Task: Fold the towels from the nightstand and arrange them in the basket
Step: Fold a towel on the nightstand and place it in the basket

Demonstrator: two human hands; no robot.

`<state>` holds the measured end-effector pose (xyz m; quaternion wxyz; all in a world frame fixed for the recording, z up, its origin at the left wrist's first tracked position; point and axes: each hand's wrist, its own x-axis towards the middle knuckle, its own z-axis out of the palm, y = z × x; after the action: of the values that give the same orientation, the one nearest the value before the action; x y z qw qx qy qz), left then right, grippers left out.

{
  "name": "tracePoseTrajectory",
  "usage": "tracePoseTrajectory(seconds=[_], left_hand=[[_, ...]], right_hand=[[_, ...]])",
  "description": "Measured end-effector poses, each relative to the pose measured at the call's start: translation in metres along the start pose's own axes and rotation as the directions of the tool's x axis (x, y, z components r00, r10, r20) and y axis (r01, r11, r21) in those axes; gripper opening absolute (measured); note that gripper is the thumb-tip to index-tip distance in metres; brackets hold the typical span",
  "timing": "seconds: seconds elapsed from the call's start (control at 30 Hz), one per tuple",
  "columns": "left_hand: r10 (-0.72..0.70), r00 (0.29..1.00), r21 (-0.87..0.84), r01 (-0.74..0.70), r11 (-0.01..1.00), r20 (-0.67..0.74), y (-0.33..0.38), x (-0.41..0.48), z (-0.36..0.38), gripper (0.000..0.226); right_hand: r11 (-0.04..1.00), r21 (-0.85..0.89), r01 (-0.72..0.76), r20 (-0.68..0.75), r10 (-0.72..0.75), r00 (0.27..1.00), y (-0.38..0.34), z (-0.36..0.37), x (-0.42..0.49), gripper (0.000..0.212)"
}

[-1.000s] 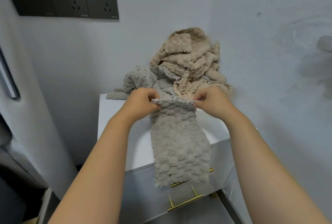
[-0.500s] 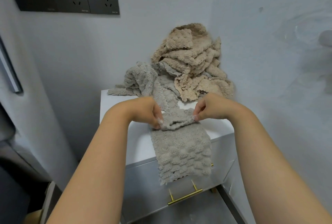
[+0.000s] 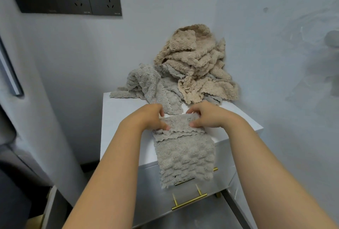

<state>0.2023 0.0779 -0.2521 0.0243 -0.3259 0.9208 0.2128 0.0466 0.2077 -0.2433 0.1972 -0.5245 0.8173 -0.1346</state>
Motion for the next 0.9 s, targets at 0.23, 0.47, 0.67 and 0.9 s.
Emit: tracePoseTrajectory(seconds=[0.23, 0.47, 0.67, 0.9], left_hand=[[0.08, 0.993, -0.024, -0.082, 0.996, -0.085, -0.001, 0.006, -0.003, 0.023], [0.038, 0.812, -0.065, -0.093, 0.994, -0.583, 0.003, 0.02, 0.015, 0.011], [0.116, 0.759, -0.045, -0.188, 0.981, -0.641, 0.003, 0.022, 0.019, 0.017], [0.23, 0.846, -0.08, -0.303, 0.949, -0.48, 0.003, 0.015, 0.006, 0.026]], right_hand=[[0.999, 0.009, -0.043, -0.099, 0.043, 0.994, -0.001, -0.003, 0.001, 0.038], [0.994, 0.109, -0.024, -0.535, 0.079, 0.841, -0.003, 0.005, 0.015, 0.013], [0.991, 0.135, -0.011, -0.586, 0.088, 0.805, 0.007, 0.009, 0.022, 0.021], [0.997, 0.079, 0.018, -0.374, 0.013, 0.928, 0.015, -0.006, 0.01, 0.04]])
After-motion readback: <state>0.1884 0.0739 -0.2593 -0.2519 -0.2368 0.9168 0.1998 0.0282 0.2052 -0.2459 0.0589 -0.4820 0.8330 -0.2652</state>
